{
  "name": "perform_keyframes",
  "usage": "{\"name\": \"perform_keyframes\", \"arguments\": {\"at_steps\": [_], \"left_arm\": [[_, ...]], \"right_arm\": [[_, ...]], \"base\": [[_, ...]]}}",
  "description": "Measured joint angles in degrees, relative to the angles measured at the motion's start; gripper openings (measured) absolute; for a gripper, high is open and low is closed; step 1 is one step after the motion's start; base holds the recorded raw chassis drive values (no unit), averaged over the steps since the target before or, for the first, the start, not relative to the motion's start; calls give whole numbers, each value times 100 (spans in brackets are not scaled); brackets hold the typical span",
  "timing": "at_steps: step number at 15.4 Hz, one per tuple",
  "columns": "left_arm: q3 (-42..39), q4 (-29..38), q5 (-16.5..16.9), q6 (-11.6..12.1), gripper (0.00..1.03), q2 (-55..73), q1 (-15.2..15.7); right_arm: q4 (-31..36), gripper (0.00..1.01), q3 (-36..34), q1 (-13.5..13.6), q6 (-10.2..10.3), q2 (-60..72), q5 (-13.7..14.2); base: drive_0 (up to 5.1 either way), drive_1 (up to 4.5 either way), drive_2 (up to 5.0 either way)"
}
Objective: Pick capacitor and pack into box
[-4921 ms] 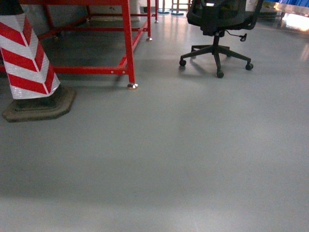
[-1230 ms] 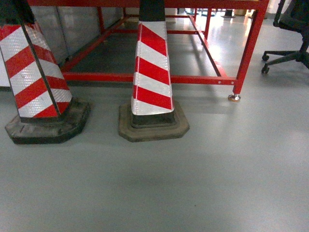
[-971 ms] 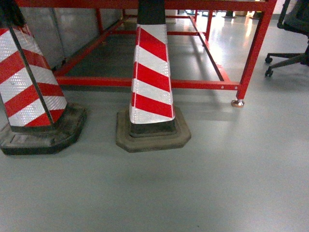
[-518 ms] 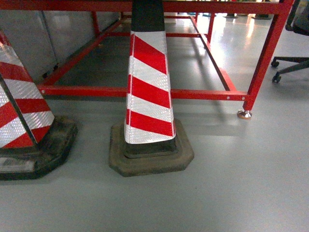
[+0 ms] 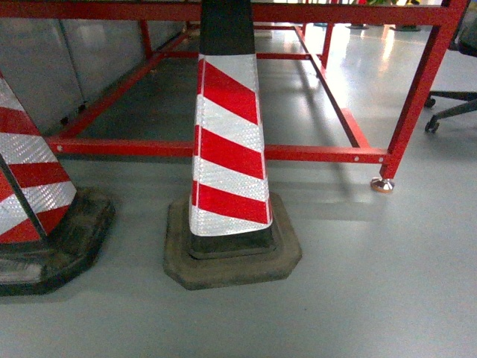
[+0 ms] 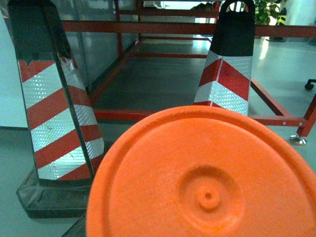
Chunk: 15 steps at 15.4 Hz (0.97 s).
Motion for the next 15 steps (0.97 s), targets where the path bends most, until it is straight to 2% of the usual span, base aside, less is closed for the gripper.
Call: {"name": "perform_keyframes", "arguments": {"at_steps": [15], "left_arm": [[0,0,0,0,43,0,0]], "right_arm": [[0,98,0,0,0,0,0]], "base": [[0,0,0]]}}
